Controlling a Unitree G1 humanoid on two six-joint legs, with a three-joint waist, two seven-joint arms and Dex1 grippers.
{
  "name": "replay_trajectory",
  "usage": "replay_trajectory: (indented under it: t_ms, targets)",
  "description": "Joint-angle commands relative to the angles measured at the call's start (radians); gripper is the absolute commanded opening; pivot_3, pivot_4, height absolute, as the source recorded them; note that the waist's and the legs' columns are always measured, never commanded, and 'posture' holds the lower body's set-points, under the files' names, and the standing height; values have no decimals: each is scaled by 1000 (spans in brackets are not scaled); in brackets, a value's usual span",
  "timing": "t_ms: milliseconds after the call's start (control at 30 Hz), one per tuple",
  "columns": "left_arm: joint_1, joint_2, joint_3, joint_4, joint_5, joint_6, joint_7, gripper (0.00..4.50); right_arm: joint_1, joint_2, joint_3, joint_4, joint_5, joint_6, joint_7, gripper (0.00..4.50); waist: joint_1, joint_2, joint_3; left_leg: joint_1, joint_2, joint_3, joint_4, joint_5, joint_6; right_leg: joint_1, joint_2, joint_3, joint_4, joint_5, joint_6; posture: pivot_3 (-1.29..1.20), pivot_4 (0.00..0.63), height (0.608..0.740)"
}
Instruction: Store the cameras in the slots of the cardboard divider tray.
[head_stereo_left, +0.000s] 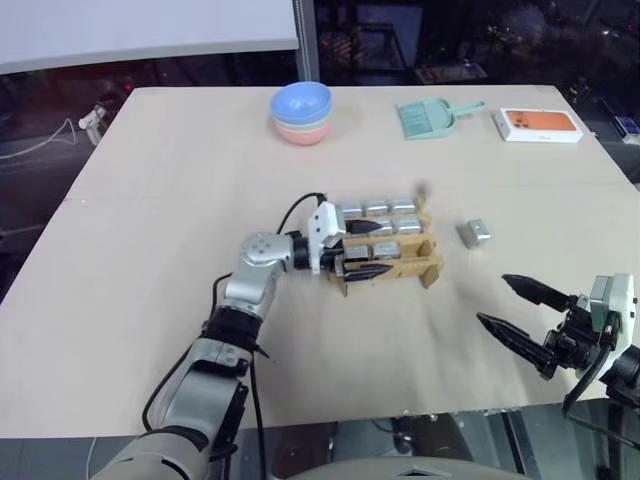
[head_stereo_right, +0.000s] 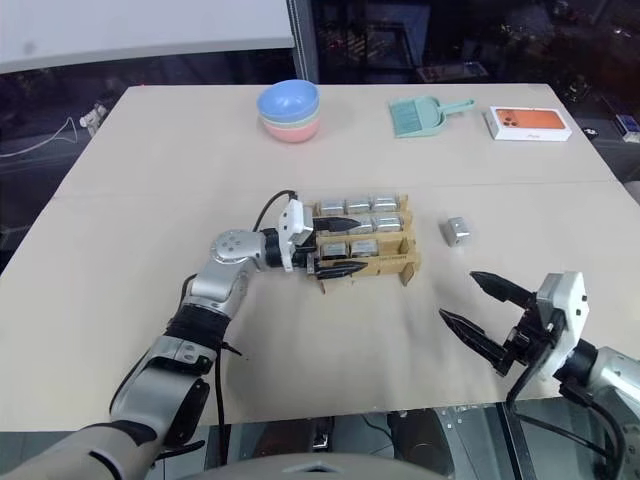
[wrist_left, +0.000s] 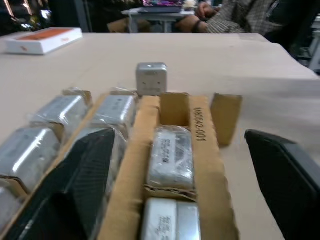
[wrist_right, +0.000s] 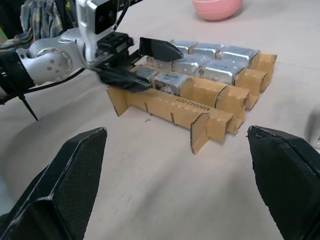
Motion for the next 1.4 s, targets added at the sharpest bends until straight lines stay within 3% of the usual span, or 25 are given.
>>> replay_trajectory:
  t_ms: [33, 200, 300, 400, 633, 967, 1067, 1267, 1400]
  targets:
    - [-15, 87, 75, -215, -108, 138, -19, 4055, -41, 7, 3, 5, -59, -16, -45, 4500, -1, 0, 1, 0, 0, 0, 0, 0, 0, 0, 0, 0, 0, 0, 0, 0, 150, 740]
    - [7, 337, 126, -482, -233, 417, -89, 4055, -171, 51, 105, 89, -238, -9, -193, 4500, -9, 0, 0, 0, 1, 1, -1, 0, 0, -1, 0, 0, 0, 0, 0, 0, 150, 740]
    - [27, 494, 153, -550, -235, 503, -112, 4055, -273, 105, 182, 199, -371, -69, -259, 4500, -16, 0, 1, 0, 1, 1, -1, 0, 0, -1, 0, 0, 0, 0, 0, 0, 150, 740]
    - [48, 593, 187, -578, -238, 545, -107, 4055, -375, 165, 221, 306, -452, -87, -335, 4500, -18, 1, 2, 0, 0, 1, -1, 0, 0, -1, 0, 0, 0, 0, 0, 0, 150, 740]
    - [106, 657, 271, -650, -285, 609, -56, 4055, -564, 281, 190, 458, -458, -39, -461, 4500, -22, 1, 2, -5, 0, 2, -2, 0, 0, -7, 0, 1, 1, 1, -2, 0, 150, 740]
    - [141, 634, 339, -715, -361, 636, 18, 4055, -624, 269, 225, 569, -500, -54, -408, 4500, -24, 1, 2, -13, 0, 3, -1, 0, 0, -14, 0, 0, 1, 5, 0, 0, 150, 740]
    - [150, 635, 357, -725, -391, 644, 18, 4082, -634, 278, 219, 575, -502, -78, -412, 3779, -25, 1, 2, -13, 0, 3, -1, 0, 0, -14, 0, 0, 1, 5, 0, 0, 150, 740]
    - [168, 641, 357, -718, -397, 628, 14, 4082, -637, 273, 223, 559, -497, -108, -387, 788, -25, 1, 2, -13, 0, 3, -1, 0, -1, -14, 0, 0, 1, 5, 0, 0, 150, 740]
    - [168, 631, 366, -713, -414, 629, 17, 4082, -625, 234, 240, 510, -451, -140, -244, 744, -24, 1, 2, -13, 0, 3, -1, 0, -1, -14, 0, 0, 1, 5, 0, 0, 150, 740]
